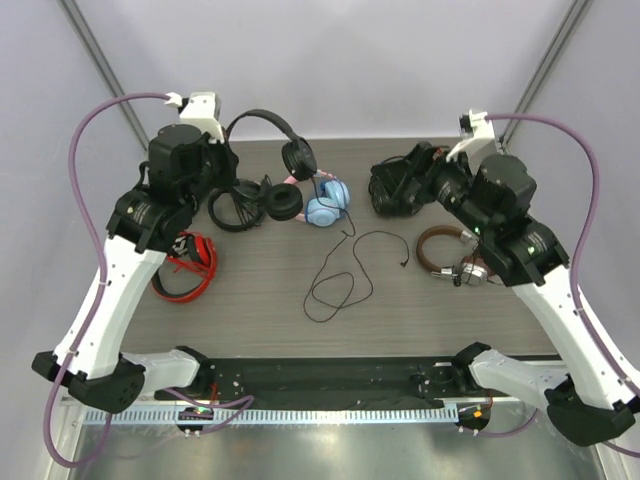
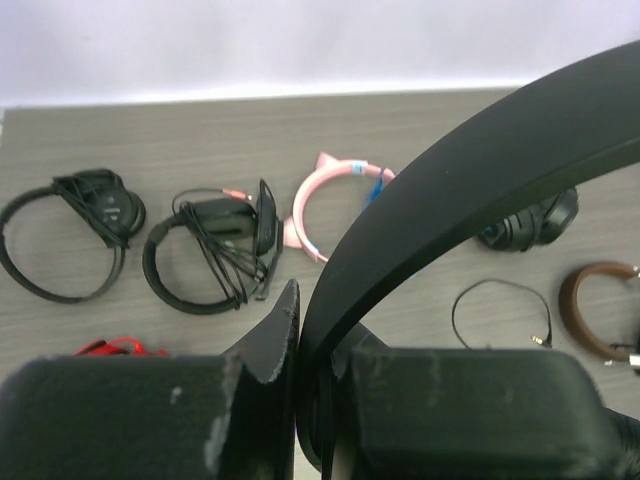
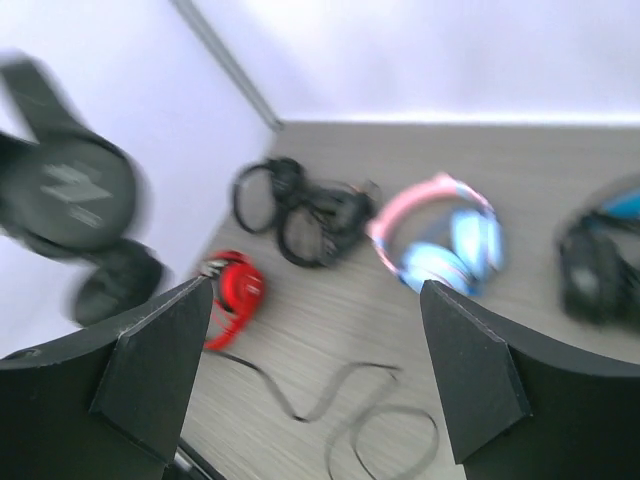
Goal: Wrap the headphones
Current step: Pass the headphones from the right arm to the left
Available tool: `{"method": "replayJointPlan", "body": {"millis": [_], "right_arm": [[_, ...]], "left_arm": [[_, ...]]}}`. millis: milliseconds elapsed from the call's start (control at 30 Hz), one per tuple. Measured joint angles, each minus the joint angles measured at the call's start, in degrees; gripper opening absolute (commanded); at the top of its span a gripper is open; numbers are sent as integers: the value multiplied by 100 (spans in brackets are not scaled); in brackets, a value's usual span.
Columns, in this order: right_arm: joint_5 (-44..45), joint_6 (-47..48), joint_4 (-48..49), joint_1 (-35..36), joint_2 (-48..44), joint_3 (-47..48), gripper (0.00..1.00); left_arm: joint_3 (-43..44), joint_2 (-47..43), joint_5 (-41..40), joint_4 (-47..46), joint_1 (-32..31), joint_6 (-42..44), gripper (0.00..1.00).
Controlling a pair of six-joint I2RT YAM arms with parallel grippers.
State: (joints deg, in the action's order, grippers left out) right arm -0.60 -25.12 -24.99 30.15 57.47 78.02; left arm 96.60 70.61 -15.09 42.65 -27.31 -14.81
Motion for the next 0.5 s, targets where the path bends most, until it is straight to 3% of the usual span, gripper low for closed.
{"method": "replayJointPlan", "body": {"millis": [233, 500], "right_arm": [[-295, 28, 297, 372, 599, 461, 91], [673, 601, -223, 1707, 968, 636, 91]], "left_arm": [[-59, 278, 118, 184, 0, -142, 0], [-848, 267, 184, 378, 0, -343, 0]]}}
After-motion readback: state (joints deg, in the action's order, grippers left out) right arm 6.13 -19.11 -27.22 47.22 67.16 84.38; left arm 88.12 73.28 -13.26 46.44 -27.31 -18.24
